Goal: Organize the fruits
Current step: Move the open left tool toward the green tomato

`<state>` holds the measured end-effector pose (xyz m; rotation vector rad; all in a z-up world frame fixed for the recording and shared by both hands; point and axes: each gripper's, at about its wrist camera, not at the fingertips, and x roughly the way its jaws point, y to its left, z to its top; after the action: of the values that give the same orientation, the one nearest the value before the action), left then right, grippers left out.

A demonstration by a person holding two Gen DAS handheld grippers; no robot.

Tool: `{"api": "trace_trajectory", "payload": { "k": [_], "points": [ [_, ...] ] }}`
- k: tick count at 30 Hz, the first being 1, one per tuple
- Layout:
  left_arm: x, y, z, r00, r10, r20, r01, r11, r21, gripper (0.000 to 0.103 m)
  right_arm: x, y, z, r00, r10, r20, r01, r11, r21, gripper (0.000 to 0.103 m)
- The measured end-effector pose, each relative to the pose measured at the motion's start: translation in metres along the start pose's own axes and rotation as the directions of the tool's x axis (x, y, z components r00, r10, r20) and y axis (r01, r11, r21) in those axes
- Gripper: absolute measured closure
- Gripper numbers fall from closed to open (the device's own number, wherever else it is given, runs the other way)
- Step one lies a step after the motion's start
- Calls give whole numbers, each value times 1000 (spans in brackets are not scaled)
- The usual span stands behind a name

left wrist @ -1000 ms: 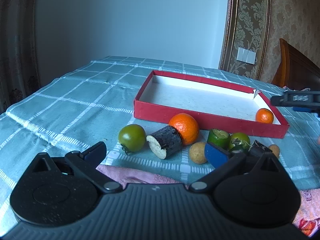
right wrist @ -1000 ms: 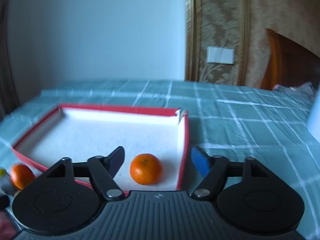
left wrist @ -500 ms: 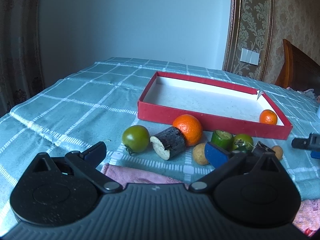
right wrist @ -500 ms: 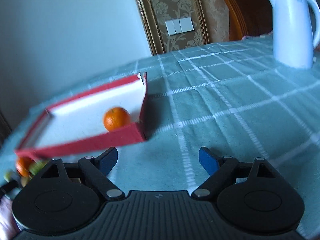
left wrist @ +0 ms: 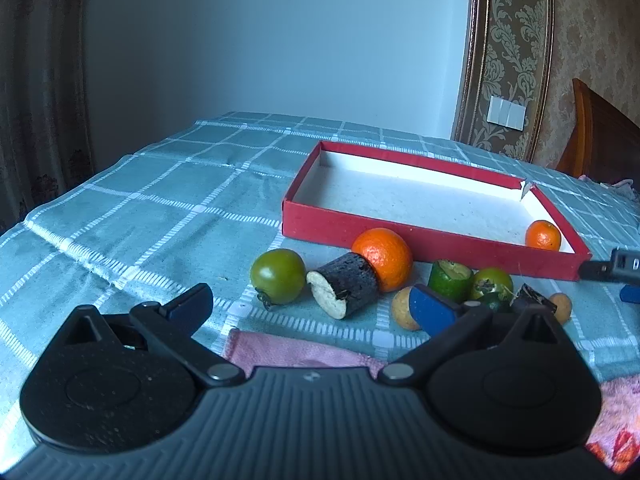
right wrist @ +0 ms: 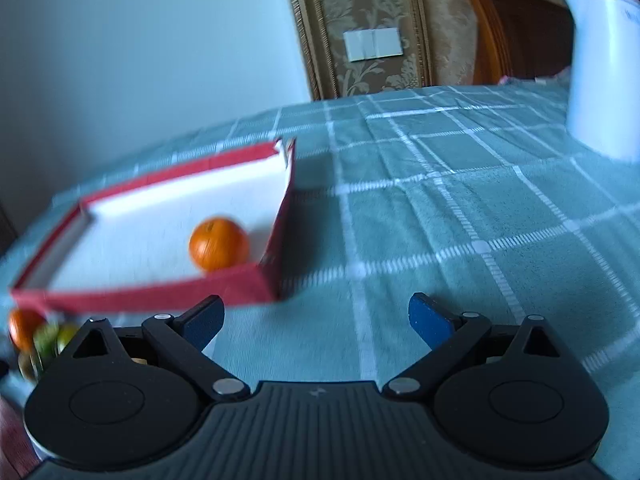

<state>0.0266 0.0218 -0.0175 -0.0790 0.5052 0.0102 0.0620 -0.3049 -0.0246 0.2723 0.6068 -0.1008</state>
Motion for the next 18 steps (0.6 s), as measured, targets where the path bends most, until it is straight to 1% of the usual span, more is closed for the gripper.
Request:
{"api": "trace_trajectory", "payload": {
  "k": [3,5,7,9,13,18],
  "points": [
    [-5,0,-1,1000,6,24,-6,1000,-1,0,4,-3,4,999,51,5,-51,999,17,2],
    [-8,0,-1,999,4,34,-4,1000,-5,0,6,1,5,996,91,-1,-91,996,-2,2],
    [-11,0,-1,999,0,32,0,1000,2,0,6,5,5,994,111,5,-110,994,-24,3],
    [-16,-1,-4,999,-1,41,0,1000,28,0,5,6,5,991,134,13,-133,991,-32,3],
    [-30,0,-11,994,1,106,-13,993,117,0,6,7,5,988,154,8,-154,987,-35,3],
    [-41,5,-10,984,-41,172,10,985,173,0,8,5,5,987,161,-9,-161,987,-19,3]
  ]
}}
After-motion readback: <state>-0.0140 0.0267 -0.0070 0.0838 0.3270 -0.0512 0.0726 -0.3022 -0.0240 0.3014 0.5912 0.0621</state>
